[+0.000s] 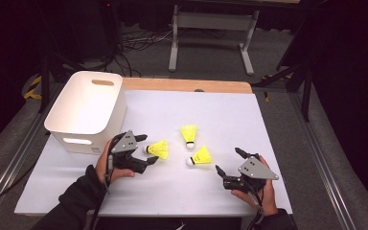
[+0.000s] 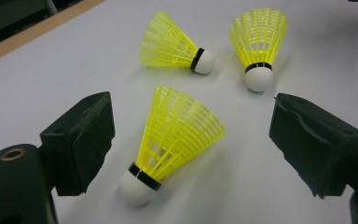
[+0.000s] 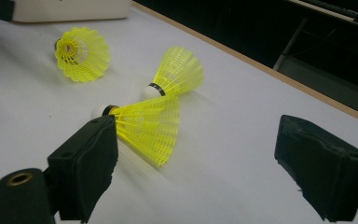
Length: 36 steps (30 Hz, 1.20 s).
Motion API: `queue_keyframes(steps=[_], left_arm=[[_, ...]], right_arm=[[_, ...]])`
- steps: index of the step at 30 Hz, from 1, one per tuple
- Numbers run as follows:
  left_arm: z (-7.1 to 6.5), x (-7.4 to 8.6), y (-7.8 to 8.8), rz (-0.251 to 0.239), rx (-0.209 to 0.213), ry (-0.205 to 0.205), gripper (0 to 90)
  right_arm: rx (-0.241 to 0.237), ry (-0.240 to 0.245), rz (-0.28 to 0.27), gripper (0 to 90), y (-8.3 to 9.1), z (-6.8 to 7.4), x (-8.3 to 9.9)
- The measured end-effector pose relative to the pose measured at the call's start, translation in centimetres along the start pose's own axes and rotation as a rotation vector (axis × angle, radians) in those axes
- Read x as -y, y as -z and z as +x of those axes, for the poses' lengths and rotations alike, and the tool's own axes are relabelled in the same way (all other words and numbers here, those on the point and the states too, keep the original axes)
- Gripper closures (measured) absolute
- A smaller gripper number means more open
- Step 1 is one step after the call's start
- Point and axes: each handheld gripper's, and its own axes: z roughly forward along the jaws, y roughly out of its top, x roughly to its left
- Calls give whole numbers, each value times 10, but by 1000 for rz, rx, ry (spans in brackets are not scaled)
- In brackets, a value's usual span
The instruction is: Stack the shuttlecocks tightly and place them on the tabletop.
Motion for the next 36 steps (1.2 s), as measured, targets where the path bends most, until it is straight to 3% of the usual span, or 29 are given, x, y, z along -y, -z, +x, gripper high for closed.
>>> queue_keyframes(steps=[2,4,7,11,16,20,21,23,24,25,27,31,36], left_arm=[[1,-2,-11,27,18,16,158],[0,-5,-22,65,9,23,175],[-1,-6,-30,74,16,35,188],[-3,-8,-43,128,-24,34,221],[-3,-6,-47,165,-40,24,349],[0,-6,-44,149,-54,21,520],[1,-6,-44,146,-65,18,520],[3,-7,-44,143,-101,0,626],[3,-7,-44,143,-101,0,656],[4,-8,-45,147,-117,-16,656],[7,-11,-47,150,-158,-33,745],[10,-16,-51,160,-178,-53,825],[18,-30,-57,179,-213,-82,854]], right_arm=[[-4,3,6,143,0,0,1],[-10,4,13,142,0,0,1],[-12,3,21,142,-1,-1,2],[-15,5,35,142,-2,-2,4],[-21,3,48,143,-3,-3,5],[-21,10,54,148,-4,-2,5],[-22,10,55,149,-4,-2,5],[-25,16,59,152,-5,-2,5],[-25,16,59,152,-5,-2,5],[-24,18,61,153,-5,-1,5],[-25,22,66,158,-5,-1,6],[-27,25,70,161,-5,-1,6],[-29,32,71,164,-5,-1,6]])
